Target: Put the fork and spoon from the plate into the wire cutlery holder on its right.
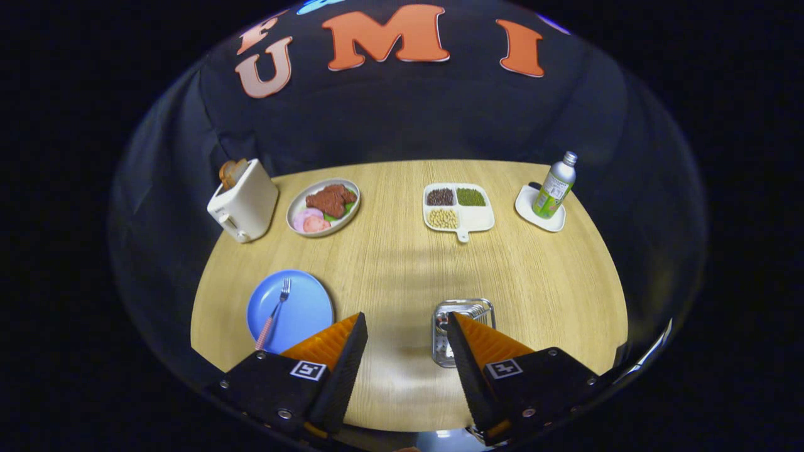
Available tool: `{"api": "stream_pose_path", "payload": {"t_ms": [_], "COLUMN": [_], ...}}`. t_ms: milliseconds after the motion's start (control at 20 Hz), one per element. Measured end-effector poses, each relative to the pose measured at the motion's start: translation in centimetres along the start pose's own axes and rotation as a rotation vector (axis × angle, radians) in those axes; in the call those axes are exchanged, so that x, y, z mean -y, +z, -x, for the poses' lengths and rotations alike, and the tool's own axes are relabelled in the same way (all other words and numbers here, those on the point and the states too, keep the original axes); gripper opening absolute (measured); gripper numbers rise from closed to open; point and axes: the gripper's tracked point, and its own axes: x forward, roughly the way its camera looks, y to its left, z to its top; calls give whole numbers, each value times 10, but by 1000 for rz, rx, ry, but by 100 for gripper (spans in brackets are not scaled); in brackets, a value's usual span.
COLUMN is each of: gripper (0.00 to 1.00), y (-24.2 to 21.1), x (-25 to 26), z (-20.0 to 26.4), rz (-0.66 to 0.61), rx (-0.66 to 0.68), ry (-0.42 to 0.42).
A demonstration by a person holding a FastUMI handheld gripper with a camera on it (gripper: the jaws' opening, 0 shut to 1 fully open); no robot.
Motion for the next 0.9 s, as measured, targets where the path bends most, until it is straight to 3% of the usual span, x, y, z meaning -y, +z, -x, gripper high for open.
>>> {"api": "stream_pose_path", "payload": {"t_ms": [150, 350, 650, 900], "gripper": [84, 85, 84, 84], "y": [26, 54, 71, 69], "x": [-15, -47, -101, -147], "z": [6, 22, 32, 28], "rz": [5, 43, 113, 117], "rx": [162, 337, 484, 519], "ry": [-8, -18, -17, 17]}}
